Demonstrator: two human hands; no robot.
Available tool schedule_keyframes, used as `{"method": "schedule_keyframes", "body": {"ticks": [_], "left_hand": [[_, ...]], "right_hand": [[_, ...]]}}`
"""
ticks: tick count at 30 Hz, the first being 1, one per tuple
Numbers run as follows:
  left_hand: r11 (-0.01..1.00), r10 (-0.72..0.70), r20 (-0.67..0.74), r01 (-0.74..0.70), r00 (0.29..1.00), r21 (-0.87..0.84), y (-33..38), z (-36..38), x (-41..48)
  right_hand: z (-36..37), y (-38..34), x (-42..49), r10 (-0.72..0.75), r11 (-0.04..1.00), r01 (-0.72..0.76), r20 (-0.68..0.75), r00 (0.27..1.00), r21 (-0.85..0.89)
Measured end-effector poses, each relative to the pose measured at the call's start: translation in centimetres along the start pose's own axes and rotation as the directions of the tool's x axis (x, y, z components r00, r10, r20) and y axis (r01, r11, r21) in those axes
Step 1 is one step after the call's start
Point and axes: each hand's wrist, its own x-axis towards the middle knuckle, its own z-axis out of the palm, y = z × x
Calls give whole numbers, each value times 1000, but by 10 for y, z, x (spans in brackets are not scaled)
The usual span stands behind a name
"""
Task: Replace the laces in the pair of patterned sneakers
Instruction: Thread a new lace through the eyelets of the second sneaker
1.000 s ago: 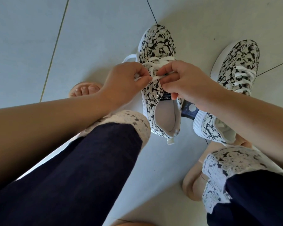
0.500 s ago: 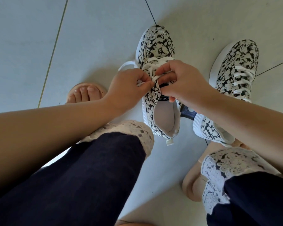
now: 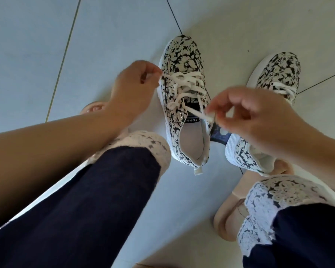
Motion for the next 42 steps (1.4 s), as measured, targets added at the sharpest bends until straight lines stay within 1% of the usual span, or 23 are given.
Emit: {"method": "schedule_keyframes", "body": {"ticks": [1,2,3,5,7,9,12,13,15,17,20,22,24,26,27,29,31,32,34,36,38,40,42], "left_hand": [[1000,0,-35,0,999,-10,2,-2,4],[1000,11,-65,-12,998,-12,4,-4,7],[999,31,-84,-32,996,-12,7,-6,10],[996,82,-99,-84,992,-12,13,-9,13],[990,140,-99,-143,985,-17,19,-11,13],[982,169,-93,-175,981,-64,26,-12,15],[969,172,-47,-178,984,-172,37,-12,15],[959,164,-8,-161,986,-231,40,-12,14],[929,126,106,-79,986,-362,46,-9,9],[905,78,216,21,973,-424,50,-4,3],[876,-2,346,168,938,-452,53,1,-4],[841,-58,384,252,921,-479,54,1,-4],[825,-78,414,292,907,-484,56,-1,-4],[865,-40,466,264,884,-427,56,-2,-4],[892,-5,505,232,863,-387,56,-2,-5],[929,62,607,176,792,-325,57,-2,-8],[953,114,694,119,711,-277,60,1,-11],[964,135,719,78,682,-255,62,3,-12],[974,174,741,-4,649,-225,66,4,-12],[972,210,717,-64,665,-224,71,0,-7],[968,222,629,-92,745,-232,74,-9,1],[971,224,526,-140,821,-195,74,-17,8],[972,227,463,-226,857,-58,71,-20,9]], "right_hand": [[-1,-2,-8,23,1000,-24,157,987,5],[-2,-1,-15,32,999,-22,304,952,-34],[-4,-1,-19,37,996,0,403,914,-92],[-10,1,-21,64,988,14,477,876,-157],[-14,3,-20,84,990,-9,526,846,-143],[-11,8,-16,107,987,-10,600,793,-163],[1,21,-14,178,960,26,677,714,-279],[6,26,-12,179,950,50,668,722,-309],[11,37,-9,148,944,66,596,789,-322],[11,46,-3,149,928,73,544,826,-365],[10,58,0,189,895,83,541,820,-438],[14,64,1,203,876,101,551,810,-471],[17,68,2,206,845,121,525,826,-521],[10,66,5,169,851,85,424,890,-518],[4,64,8,138,885,32,329,934,-464],[-9,52,13,84,976,-62,93,992,-211],[-17,34,20,-16,1000,17,-68,998,3],[-18,28,25,-71,997,74,-101,992,24],[-15,18,37,-157,985,148,-101,982,-93],[-16,16,46,-244,922,201,-97,965,-330],[-23,25,53,-270,841,188,-92,959,-507],[-33,39,53,-202,835,105,-124,971,-540],[-41,53,51,-155,838,45,-159,975,-544]]}}
